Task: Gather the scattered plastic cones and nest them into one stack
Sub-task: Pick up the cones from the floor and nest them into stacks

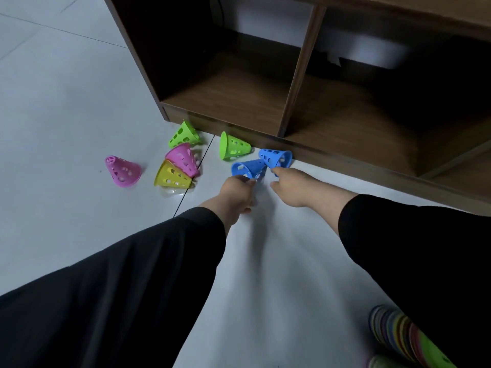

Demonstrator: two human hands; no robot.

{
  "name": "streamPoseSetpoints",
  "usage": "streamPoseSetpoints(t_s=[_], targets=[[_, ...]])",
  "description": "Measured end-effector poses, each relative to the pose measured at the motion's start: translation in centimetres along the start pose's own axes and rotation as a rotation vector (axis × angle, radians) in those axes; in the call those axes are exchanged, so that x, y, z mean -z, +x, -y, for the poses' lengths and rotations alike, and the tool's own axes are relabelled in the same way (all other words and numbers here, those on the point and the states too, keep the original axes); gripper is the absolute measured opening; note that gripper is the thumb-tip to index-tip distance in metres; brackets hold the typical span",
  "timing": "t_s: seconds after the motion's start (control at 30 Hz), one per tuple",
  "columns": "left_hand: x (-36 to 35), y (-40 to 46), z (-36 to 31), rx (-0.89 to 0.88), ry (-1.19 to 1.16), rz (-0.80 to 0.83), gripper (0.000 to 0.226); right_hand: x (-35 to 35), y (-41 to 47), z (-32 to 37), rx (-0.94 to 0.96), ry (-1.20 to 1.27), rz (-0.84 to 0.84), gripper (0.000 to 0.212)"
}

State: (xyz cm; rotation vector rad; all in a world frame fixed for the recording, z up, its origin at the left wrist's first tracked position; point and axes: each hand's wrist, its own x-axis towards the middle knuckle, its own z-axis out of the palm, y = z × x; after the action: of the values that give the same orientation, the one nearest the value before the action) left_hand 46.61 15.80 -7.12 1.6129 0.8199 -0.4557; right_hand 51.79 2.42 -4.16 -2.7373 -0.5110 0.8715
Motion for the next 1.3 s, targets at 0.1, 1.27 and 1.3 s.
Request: streamPoseSetpoints(t_s=[0.1,1.27,1.3], targets=[[-0.3,0.0,0.3,0.002,-0.026,-0.037,0.032,-0.3,-0.2,-0.8,-0.028,0.07,-0.04,0.049],[-10.7,-21.9,-4.3,-0.305,-0.321,0.36,0.042,9.5,-27.6,-8.5,-0.063,1.248,-0.498,0.018],[-11.7,-23.3,-4.4,-0.291,-0.35,0.39,0.039,9.5,-29.0,-8.6,-0.054,1.258,-0.531,0.013]])
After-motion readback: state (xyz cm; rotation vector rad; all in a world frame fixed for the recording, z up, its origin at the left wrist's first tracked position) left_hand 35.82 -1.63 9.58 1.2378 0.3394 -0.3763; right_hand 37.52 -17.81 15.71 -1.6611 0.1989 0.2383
